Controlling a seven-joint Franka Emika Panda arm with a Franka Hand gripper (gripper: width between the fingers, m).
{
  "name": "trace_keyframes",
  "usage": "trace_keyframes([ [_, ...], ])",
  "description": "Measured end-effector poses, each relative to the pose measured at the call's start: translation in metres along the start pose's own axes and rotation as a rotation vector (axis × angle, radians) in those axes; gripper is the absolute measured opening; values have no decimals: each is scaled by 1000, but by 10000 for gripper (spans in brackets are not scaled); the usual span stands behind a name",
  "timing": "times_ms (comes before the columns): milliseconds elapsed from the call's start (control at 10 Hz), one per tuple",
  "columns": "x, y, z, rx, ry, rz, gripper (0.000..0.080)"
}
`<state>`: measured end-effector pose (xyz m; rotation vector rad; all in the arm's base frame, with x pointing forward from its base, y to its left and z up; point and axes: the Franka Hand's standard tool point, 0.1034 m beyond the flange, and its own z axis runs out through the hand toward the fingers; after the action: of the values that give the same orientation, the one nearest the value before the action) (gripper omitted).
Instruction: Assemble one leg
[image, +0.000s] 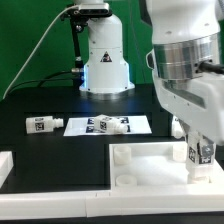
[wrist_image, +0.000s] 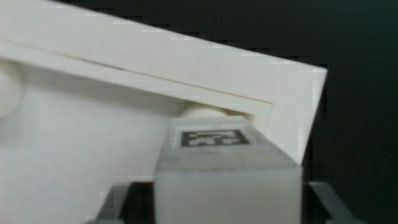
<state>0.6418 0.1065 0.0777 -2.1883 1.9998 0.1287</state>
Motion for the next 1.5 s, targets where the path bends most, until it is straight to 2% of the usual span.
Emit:
trace_keyframes([
  [200, 0, 0, 0, 11, -19, 160, 290],
  [400, 0, 0, 1, 10, -17, 119, 290],
  [500, -1, 1, 1, 6, -16, 103, 482],
  [600, -4, 2, 0, -14, -16, 10, 594],
  [700, -5, 4, 0, -31, -7, -174, 632],
  [800, -7, 7, 1, -56, -6, -343, 632],
  [900, -8, 9, 3, -69, -13, -522, 646],
  [1300, -5, 9, 4, -67, -20, -775, 648],
  [1400, -4, 9, 3, -80, -8, -896, 648],
  [1500, -3, 6, 1, -105, 23, -1081, 648],
])
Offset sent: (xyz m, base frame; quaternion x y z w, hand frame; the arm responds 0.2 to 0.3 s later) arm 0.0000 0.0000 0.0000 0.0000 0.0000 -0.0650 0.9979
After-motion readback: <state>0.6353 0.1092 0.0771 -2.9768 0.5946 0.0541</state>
